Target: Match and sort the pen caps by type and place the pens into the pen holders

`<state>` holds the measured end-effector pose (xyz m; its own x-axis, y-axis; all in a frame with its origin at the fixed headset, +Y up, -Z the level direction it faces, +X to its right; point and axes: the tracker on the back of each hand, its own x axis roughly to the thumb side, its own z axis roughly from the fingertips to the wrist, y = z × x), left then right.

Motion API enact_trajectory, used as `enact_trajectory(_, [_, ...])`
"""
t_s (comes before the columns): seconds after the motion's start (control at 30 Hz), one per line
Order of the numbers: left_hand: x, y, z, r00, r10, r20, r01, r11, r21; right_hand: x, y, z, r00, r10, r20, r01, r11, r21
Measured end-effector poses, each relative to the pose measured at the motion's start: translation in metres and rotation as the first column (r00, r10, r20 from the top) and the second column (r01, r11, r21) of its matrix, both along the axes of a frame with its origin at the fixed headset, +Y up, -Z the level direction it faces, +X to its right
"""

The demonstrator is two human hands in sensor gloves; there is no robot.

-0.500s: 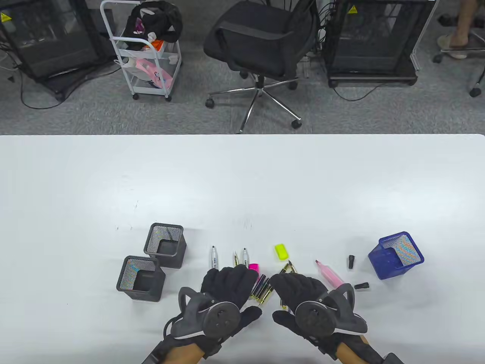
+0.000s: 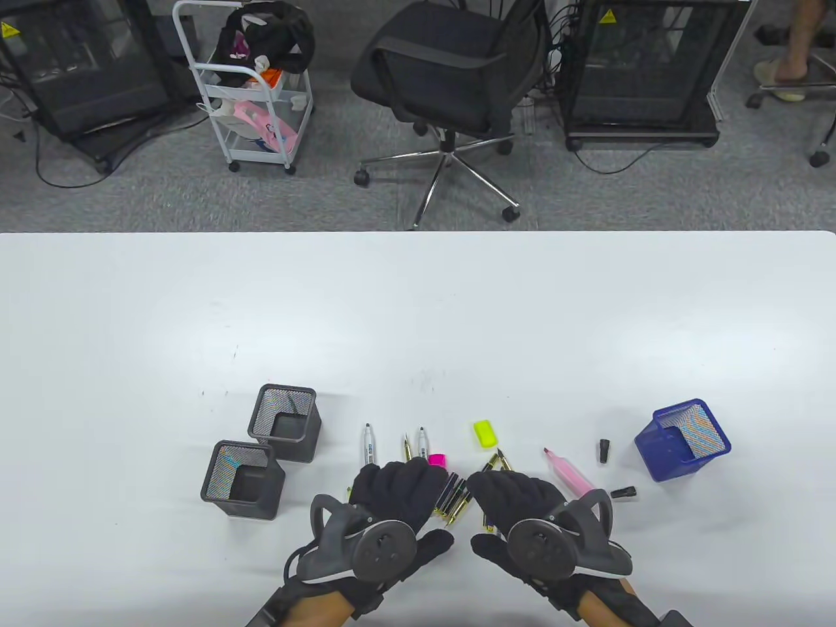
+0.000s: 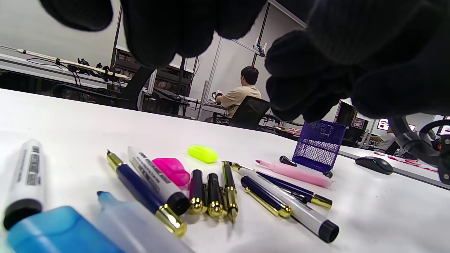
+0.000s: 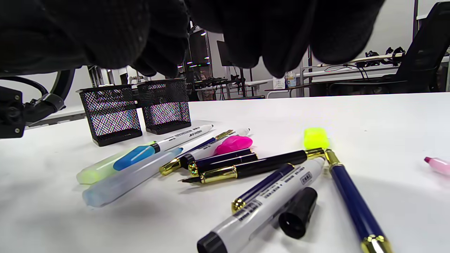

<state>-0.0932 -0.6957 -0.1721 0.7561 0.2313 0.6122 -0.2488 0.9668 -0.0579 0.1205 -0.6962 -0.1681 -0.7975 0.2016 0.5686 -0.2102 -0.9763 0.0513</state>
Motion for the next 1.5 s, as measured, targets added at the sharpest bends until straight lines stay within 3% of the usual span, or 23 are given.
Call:
enact_trajectory(0.47, [-0.006, -0.004, -0.004, 0.999, -0.012, -0.042, 0.011, 1.0, -0.024, 0.013, 0.001, -0.008, 0.996, 0.008, 0.094, -0.008, 1.0, 0.004])
enact_trajectory(0.67, [-0.019, -0.007, -0.006, 0.997, 0.001, -0.08, -0.006, 0.999, -0.054, 0.05, 0.012, -0.029, 0.945, 0.014, 0.327, -0.018, 1.0, 0.009])
enact_trajectory(0.8, [-0.026, -0.009, -0.009, 0.995, 0.009, -0.102, -0.017, 0.997, -0.073, 0.072, 0.011, -0.045, 0.881, 0.161, 0.446, -0.137, 0.987, -0.085])
enact_trajectory(1.03, [-0.03, -0.007, -0.009, 0.993, 0.023, -0.116, -0.031, 0.997, -0.069, 0.071, -0.024, -0.061, 0.772, 0.437, 0.463, -0.365, 0.9, -0.239])
enact_trajectory(1.2, [-0.033, -0.007, -0.007, 0.991, 0.029, -0.128, -0.039, 0.997, -0.073, 0.064, -0.045, -0.062, 0.732, 0.494, 0.469, -0.427, 0.869, -0.249])
enact_trajectory(1.5, [-0.034, -0.008, -0.008, 0.99, 0.023, -0.136, -0.034, 0.996, -0.084, 0.058, -0.057, -0.062, 0.713, 0.52, 0.47, -0.469, 0.852, -0.232])
